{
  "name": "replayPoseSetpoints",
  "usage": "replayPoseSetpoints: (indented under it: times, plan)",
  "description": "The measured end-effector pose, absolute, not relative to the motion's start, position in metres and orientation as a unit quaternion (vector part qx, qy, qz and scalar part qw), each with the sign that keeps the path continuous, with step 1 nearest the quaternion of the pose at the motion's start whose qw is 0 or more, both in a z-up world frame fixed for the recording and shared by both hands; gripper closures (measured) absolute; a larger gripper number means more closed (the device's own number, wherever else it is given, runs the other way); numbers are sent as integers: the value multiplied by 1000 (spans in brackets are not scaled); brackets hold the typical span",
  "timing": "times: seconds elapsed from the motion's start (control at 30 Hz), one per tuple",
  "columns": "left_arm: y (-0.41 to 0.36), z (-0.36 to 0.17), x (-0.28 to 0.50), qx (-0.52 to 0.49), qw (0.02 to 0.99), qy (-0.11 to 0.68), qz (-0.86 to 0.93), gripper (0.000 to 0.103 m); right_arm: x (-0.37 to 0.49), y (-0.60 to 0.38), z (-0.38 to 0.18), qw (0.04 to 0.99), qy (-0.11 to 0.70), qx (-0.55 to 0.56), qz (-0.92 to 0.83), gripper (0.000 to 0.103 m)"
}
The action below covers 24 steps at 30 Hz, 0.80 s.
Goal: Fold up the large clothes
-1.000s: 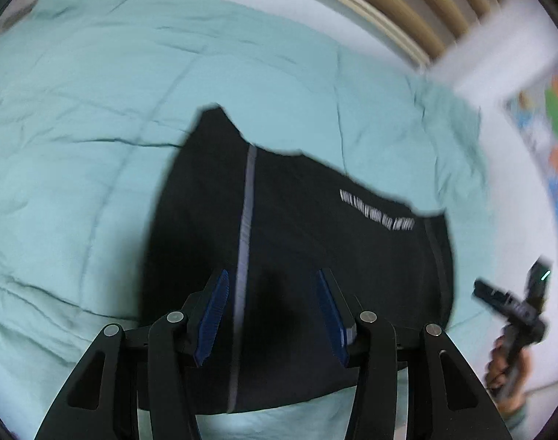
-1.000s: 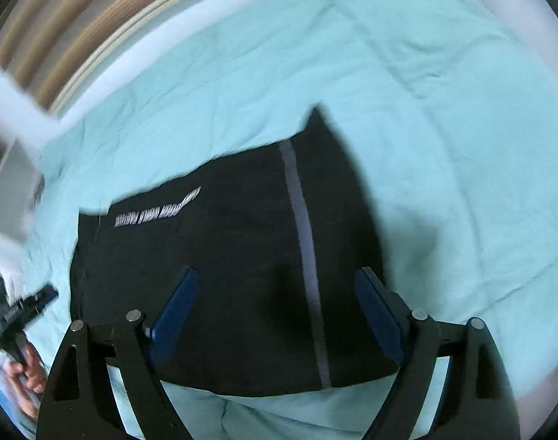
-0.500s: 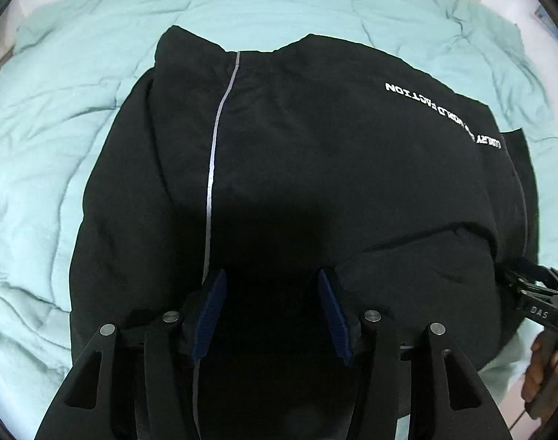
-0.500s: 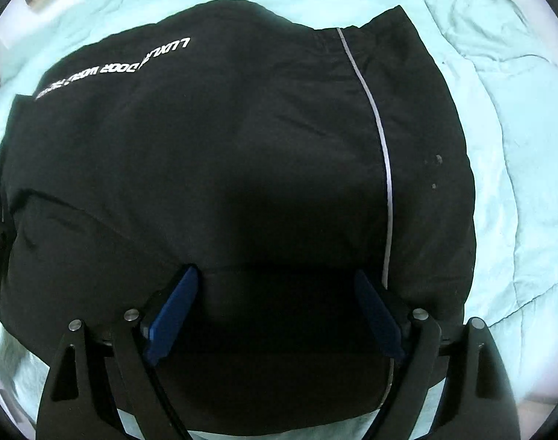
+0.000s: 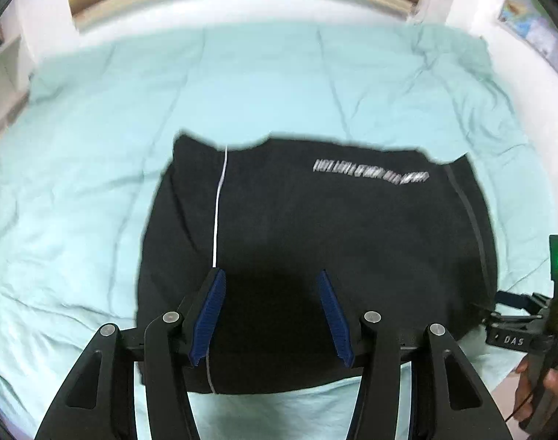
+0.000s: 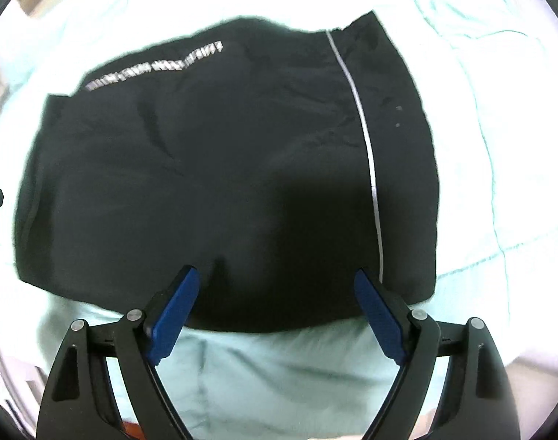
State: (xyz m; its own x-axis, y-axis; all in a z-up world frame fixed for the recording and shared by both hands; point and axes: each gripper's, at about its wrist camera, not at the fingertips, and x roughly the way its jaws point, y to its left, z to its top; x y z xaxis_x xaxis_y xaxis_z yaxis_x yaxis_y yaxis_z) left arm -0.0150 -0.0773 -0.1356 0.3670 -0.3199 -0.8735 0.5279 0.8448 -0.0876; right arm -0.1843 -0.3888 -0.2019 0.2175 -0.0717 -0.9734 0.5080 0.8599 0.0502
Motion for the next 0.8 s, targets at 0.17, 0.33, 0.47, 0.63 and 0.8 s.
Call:
replayPoseSetpoints:
  times: [0.17, 0.33, 0.47, 0.63, 0.8]
  plan:
    - [-82, -78, -36, 116, 851, 454, -238, 48, -190, -378, -138, 785, 557, 175, -205, 15]
    - [-80, -33, -55, 102, 867, 424, -242, 45, -199, -362, -76, 816, 507, 166, -222, 15]
    - [-78, -4, -64, 93, 887, 394, -225, 43, -188, -342, -48, 837, 478, 137, -229, 15]
    - [-73, 20, -65, 58, 895, 382, -222, 40, -188, -331, -13, 854, 450, 110, -239, 15]
    - [-67, 29, -65, 29, 894, 393, -212, 40, -188, -328, 1, 862, 438, 107, -232, 14]
